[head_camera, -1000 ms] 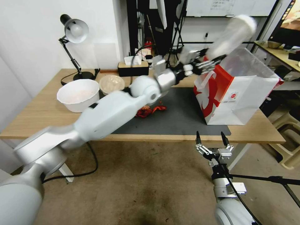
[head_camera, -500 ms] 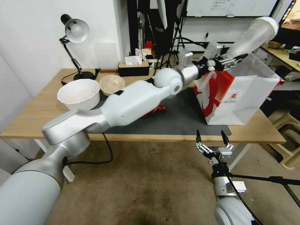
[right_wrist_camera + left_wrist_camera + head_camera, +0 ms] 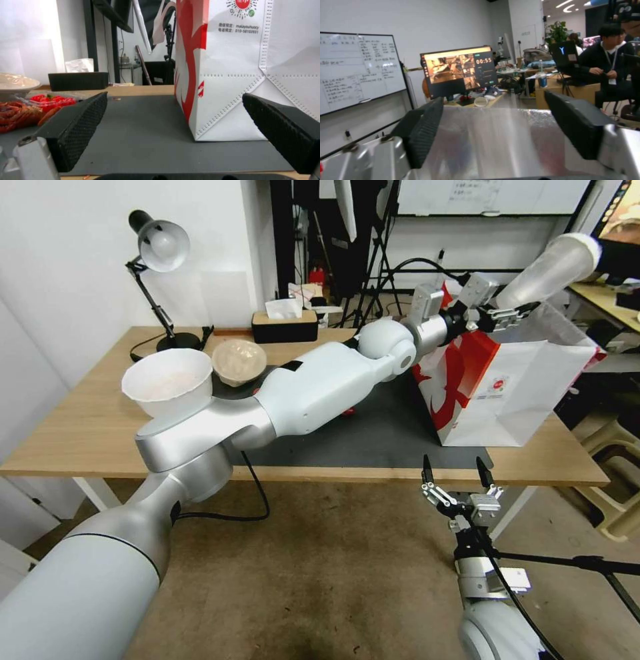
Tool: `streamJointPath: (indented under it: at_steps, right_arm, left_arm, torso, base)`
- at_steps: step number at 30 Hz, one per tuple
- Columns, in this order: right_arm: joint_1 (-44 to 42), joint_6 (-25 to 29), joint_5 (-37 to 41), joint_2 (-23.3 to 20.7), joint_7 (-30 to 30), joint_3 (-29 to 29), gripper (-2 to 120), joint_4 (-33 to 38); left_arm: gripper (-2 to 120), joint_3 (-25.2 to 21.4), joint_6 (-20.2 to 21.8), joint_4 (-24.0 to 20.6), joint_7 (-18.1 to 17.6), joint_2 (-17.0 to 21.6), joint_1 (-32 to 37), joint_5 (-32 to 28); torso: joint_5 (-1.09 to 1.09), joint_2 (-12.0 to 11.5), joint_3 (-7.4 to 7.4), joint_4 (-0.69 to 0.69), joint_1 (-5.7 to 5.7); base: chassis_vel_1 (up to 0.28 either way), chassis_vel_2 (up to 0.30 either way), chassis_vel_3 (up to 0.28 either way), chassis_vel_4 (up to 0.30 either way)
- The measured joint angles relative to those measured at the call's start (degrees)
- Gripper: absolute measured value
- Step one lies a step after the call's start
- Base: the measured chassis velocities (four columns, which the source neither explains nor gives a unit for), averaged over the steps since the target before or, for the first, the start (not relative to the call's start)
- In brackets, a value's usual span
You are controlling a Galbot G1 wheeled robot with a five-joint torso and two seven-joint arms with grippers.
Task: Pick up the trash from the table and place it into the takeout bag.
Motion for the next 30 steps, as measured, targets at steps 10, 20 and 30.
streamJointPath:
  at_steps: [10, 20, 30]
  right_arm:
    - [0.2, -0.3, 0.3, -0.4, 0.0, 0.0, 100, 0.1]
    - [0.5, -0.5, 0.3, -0.2, 0.0, -0.1, 100, 0.0]
    - [0.9, -1.2, -0.1, -0.1, 0.0, -0.7, 100, 0.0]
  left_arm:
    - [100, -6.5, 1.1, -8.7, -6.0, 6.3, 3.8, -1.8]
    - [100, -11.1, 1.5, -18.4, -8.0, 17.2, 10.7, -2.3]
    - [100, -21.9, 0.5, -27.3, -7.6, 29.8, 23.1, 0.0]
  torso:
    - [-0.01, 0.0, 0.0, -0.01, 0.0]
    - [-0.03, 0.0, 0.0, 0.0, 0.0]
    - [-0.01, 0.0, 0.0, 0.0, 0.0]
  base:
    - [0.0, 0.0, 0.0, 0.0]
    - [0.0, 0.0, 0.0, 0.0]
    - [0.0, 0.0, 0.0, 0.0]
